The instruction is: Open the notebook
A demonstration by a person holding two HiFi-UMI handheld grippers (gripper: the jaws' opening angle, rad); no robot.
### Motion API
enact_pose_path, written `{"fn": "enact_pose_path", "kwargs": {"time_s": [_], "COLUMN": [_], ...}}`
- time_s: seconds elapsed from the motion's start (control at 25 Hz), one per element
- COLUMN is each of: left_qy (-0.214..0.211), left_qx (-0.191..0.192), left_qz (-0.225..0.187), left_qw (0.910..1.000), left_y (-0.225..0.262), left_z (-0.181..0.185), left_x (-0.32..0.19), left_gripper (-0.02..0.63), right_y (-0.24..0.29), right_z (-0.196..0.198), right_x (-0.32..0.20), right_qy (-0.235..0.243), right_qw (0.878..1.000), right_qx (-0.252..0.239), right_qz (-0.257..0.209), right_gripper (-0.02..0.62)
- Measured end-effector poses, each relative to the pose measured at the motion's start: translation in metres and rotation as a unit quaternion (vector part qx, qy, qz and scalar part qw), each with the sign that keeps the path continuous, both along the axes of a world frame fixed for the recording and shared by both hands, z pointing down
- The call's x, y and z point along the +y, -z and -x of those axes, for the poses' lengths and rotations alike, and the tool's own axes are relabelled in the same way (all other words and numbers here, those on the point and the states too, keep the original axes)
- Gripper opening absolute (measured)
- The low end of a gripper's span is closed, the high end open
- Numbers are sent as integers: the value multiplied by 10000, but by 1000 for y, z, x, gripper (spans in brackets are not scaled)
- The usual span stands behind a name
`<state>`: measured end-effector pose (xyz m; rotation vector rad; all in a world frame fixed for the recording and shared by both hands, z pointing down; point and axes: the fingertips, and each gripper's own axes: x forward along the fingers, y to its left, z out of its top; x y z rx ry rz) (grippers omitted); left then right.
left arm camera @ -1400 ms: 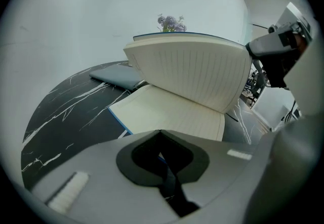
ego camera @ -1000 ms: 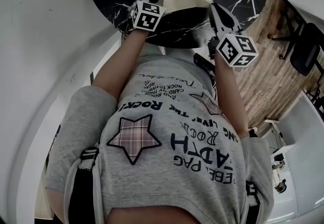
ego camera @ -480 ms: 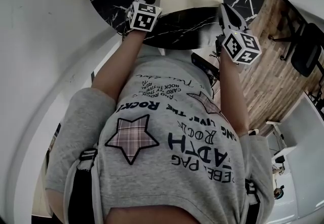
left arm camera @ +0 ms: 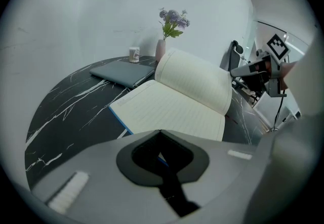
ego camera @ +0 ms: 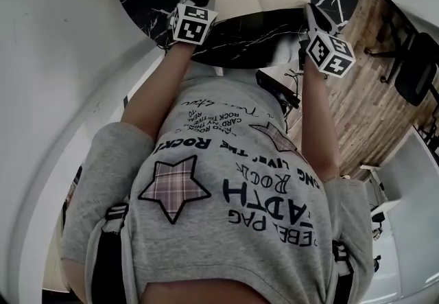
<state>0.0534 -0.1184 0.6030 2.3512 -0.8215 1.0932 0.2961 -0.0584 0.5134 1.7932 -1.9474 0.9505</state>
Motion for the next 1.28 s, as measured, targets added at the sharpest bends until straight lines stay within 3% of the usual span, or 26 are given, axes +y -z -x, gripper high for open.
{"fn": "enact_pose_path", "kwargs": {"time_s": [0.24,0.44,0.6,0.84,1.0,1.28], "left_qy": [-15,-384,-242,-113,-97,-97], "left_qx": [-28,-302,-237,-162,-177,-187], "left_qz": [49,-157,-58,9,40,9], "left_qw": [10000,9987,9994,9998,9998,9998], "left_y": [1,-1,-1,0,0,3], "left_z": [-1,-4,-5,-4,-5,-8], "left_x": [1,2,1,1,1,0], "left_gripper": [9,9,9,9,9,9], "right_y": [-30,-54,-66,-74,-72,-47], "right_z": [-14,-19,-20,-22,-21,-11], "right_x": [-2,-3,-3,-4,-6,-17], "right_qy": [-28,81,377,433,701,775], "right_qw": [9995,9978,9933,9921,9847,9884], "right_qx": [107,314,735,749,1220,1142], "right_qz": [304,575,807,909,1026,638], "right_gripper": [28,28,28,28,29,28]}}
